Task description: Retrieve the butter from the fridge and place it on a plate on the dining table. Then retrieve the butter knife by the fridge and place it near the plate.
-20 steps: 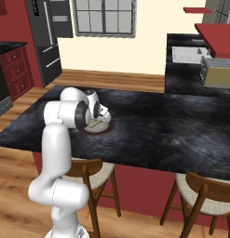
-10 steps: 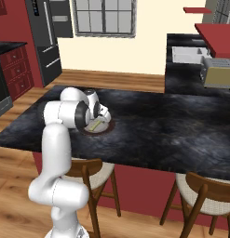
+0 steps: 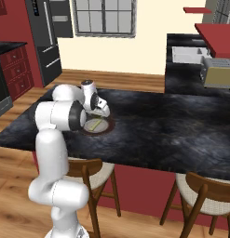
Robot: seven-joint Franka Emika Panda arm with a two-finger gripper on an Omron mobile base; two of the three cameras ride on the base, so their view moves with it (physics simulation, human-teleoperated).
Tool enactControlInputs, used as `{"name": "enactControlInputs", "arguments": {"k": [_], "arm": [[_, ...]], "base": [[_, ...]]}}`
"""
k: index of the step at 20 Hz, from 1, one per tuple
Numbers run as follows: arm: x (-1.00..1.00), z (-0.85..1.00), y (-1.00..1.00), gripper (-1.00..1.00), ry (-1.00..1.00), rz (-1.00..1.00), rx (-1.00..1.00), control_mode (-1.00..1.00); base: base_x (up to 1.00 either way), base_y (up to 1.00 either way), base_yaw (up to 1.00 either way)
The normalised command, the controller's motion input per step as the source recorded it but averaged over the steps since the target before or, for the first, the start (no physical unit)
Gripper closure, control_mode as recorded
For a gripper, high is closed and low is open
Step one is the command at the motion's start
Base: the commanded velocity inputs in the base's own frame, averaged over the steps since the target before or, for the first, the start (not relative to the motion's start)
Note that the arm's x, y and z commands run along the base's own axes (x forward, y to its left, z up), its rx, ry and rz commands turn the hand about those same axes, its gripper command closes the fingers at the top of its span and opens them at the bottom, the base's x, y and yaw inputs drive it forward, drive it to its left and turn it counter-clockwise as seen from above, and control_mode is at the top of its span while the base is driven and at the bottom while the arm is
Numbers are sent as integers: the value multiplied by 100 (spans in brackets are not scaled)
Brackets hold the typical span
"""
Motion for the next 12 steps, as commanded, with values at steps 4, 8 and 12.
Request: {"name": "enactControlInputs", "arguments": {"k": [4,8,12], "arm": [[-99,97,-5,-100,3,1,0,-100],[-100,73,0,-100,3,1,0,-100],[-100,37,0,-100,5,8,0,-100]], "base": [[0,0,0],[0,0,0],[0,0,0]]}}
